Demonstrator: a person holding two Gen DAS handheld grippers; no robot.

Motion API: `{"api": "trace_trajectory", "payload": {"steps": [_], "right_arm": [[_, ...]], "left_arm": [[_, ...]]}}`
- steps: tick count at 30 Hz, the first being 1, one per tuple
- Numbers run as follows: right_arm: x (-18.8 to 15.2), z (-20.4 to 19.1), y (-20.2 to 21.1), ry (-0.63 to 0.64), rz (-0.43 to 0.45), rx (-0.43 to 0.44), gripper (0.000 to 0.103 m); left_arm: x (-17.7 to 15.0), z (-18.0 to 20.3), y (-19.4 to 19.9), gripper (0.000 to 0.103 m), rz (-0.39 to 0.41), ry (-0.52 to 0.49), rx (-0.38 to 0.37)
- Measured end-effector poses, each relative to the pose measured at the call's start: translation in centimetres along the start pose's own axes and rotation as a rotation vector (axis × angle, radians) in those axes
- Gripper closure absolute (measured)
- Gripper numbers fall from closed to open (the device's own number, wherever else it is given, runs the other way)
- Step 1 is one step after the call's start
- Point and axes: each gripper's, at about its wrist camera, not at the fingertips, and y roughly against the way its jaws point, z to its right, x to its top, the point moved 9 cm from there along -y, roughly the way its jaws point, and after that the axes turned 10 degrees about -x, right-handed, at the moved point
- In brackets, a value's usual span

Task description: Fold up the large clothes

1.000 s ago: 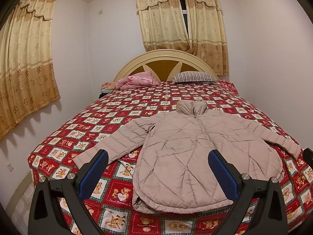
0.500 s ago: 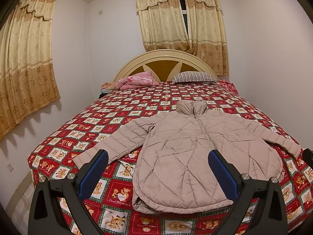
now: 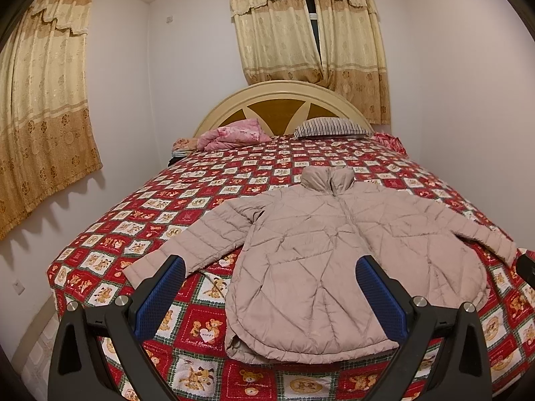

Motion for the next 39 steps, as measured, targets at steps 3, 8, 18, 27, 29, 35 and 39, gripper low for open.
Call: {"api": "trace_trajectory", "payload": {"steps": [3,8,18,27,29,35,39], "right_arm": [[-0.6,0.7,-1.2,-0.017,-0.032,0.000,0.000],[-1.6,2.1,-3.4,-0.043,-0.080,-0.016,0.000],[-4.0,12.1,-10.6,-0.236,-0.222,-0.124,0.000],[-3.7,25.5,-16.3,-0.442,-0.320,-0.297,0.007],[-3.9,28.2,-17.6,-0.470,-0.350,-0.343,0.012],[-4.9,31.9,-20.7,-0.489,-0.426,-0.412,0.019],[-6.1,31.7,-22.9,-0.444,-0.486,-0.433,0.031]], "left_arm": [[-0.6,-0.1,-1.2,0.001,-0.020,0.003,0.002],[-1.6,0.0,-3.4,0.001,-0.054,-0.012,-0.008],[-1.0,0.3,-12.8,0.001,-0.092,-0.075,-0.032],[0.5,-2.6,-22.6,0.001,-0.130,-0.074,0.026],[0.6,-3.4,-24.2,0.001,-0.146,-0.065,0.042],[0.3,-4.3,-27.6,0.001,-0.166,-0.062,0.051],[-1.6,-4.5,-30.1,0.001,-0.227,-0.042,0.052]]}}
